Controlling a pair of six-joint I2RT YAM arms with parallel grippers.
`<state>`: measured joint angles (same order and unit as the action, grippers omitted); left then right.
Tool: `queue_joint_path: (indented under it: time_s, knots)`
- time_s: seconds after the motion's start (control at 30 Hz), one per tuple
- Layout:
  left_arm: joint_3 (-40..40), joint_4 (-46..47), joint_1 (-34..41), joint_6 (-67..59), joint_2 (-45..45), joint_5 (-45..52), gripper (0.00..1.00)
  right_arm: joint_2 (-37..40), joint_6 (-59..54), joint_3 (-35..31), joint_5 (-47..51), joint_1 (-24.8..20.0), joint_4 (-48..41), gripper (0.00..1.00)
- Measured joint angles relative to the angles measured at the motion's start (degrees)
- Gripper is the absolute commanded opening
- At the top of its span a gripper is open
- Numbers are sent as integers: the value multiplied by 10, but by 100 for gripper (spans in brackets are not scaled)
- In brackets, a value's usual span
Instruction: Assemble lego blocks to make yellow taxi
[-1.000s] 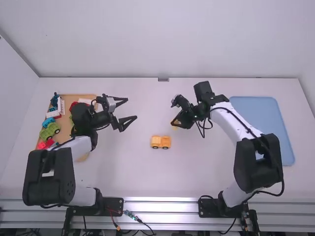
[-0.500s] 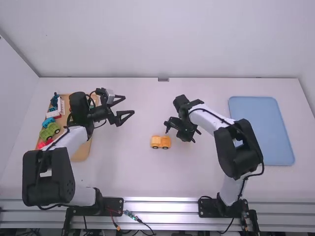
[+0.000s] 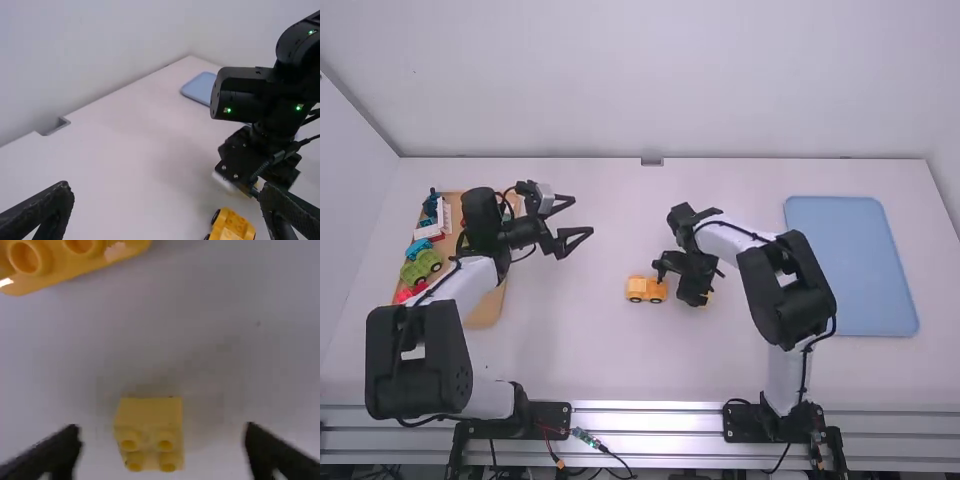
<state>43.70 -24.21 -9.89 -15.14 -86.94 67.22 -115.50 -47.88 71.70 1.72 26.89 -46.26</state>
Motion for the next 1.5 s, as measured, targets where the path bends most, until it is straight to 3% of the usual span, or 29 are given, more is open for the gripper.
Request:
queue_joint_path:
  time_s: [0.27,0.37,0.53,0.57,0.6,0.7,0.87,1.0,1.23,1.33,1.5]
  knots:
    - [0,-16,0,-4,0,0,99,7,-3,6,6,0,23,99]
    - [0,-32,0,-5,0,-9,99,50,-3,7,-5,0,23,99]
    - [0,-30,-1,29,0,-83,99,189,-17,-10,-55,-15,79,99]
    - [0,-27,-2,46,0,-103,99,245,-26,-37,-87,-32,118,99]
    - [0,-26,-2,47,0,-104,99,254,-28,-41,-95,-36,122,99]
    - [0,-14,0,21,0,-99,99,345,-62,-138,-194,-88,223,99]
    - [0,54,0,-104,0,-42,99,363,-84,-292,-290,-145,334,99]
    - [-2,141,6,-247,0,-23,99,361,-91,-372,-346,-157,427,99]
    - [-35,191,59,-457,0,-3,99,361,-110,-449,-397,-159,543,99]
    - [-43,175,85,-489,0,-3,99,361,-123,-481,-410,-164,571,99]
    - [-49,129,116,-516,-23,5,99,350,-153,-516,-455,-212,607,99]
